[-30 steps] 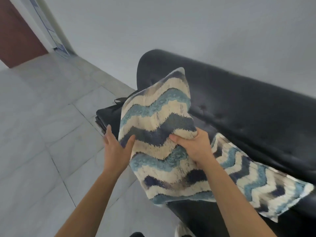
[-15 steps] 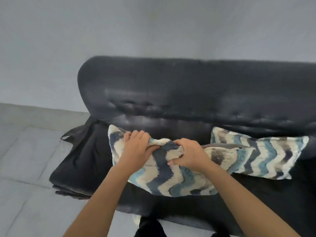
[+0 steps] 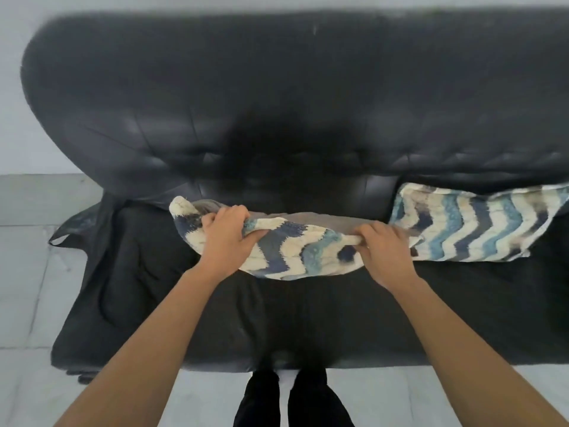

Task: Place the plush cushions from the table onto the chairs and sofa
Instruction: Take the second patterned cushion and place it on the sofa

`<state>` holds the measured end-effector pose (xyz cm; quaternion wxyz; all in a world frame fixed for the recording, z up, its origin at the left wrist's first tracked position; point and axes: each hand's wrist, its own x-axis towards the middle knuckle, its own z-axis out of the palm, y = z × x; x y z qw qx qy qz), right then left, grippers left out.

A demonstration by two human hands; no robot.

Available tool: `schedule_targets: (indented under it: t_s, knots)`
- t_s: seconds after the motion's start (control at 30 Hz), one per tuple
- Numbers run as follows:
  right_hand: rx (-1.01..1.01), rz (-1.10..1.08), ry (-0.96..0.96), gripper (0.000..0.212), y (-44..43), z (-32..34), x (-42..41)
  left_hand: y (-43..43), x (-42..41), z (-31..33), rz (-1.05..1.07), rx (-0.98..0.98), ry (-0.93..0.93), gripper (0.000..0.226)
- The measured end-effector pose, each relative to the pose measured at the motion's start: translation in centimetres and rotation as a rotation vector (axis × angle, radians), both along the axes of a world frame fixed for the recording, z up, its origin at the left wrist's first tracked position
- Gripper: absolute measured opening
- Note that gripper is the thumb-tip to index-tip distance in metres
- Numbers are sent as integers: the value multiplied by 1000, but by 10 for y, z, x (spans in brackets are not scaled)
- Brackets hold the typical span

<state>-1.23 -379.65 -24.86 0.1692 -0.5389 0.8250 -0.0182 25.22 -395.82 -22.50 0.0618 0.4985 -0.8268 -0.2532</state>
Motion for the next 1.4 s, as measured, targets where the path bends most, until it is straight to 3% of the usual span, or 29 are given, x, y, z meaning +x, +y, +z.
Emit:
schedule_targets:
  t_s: [0.1, 0.17, 0.23, 0.3, 0.4, 0.5, 0.6, 0.67, 0.77, 0.87, 0.93, 1.0, 1.07, 1.2, 1.33, 1.4]
  knots:
    - [-104, 1, 43, 26, -35, -68, -3, -43, -1, -61, 18, -41, -101, 31]
    - [-20, 36, 4, 42, -53, -118, -1, -62, -1, -114, -27, -11, -215, 36]
    - [122, 116, -41, 67, -65, -163, -1, -73, 1, -169, -94, 73, -368, 65]
    - [120, 147, 3, 88, -72, -203, -3, -76, 5, -214, -158, 49, -425, 87]
    - [-32, 83, 72, 93, -77, -239, -1, -72, 4, -254, -150, -148, -364, 86]
    - [-90, 5, 190, 100, -85, -254, 3, -74, -8, -266, -83, -258, -427, 82]
    - [-163, -8, 244, 87, -99, -252, -4, -91, -13, -263, -55, -308, -385, 54]
    - [-256, -2, 283, 79, -110, -249, -13, -105, -10, -258, -47, -385, -337, 49]
    - [-331, -91, 302, 98, -126, -252, -15, -113, -5, -261, 42, -457, -266, 66]
    - [-320, -406, 208, 128, -120, -266, 0, -95, 1, -275, 169, -480, -70, 91]
    - [-424, -687, -9, 132, -99, -285, 25, -65, 5, -287, 455, -287, 141, 112]
    - [-484, -988, -325, 131, -72, -307, 60, -30, 6, -304, 852, 126, 356, 132]
    - [-447, -1144, -577, 127, -56, -325, 91, -7, 2, -321, 1070, 466, 482, 140]
    - [-387, -952, -692, 127, -61, -355, 82, -24, 0, -352, 1016, 612, 560, 128]
    - [-297, -811, -688, 121, -68, -368, 50, -44, 9, -361, 888, 754, 631, 153]
    - [-282, -811, -718, 120, -64, -361, 54, -39, 12, -352, 861, 758, 585, 155]
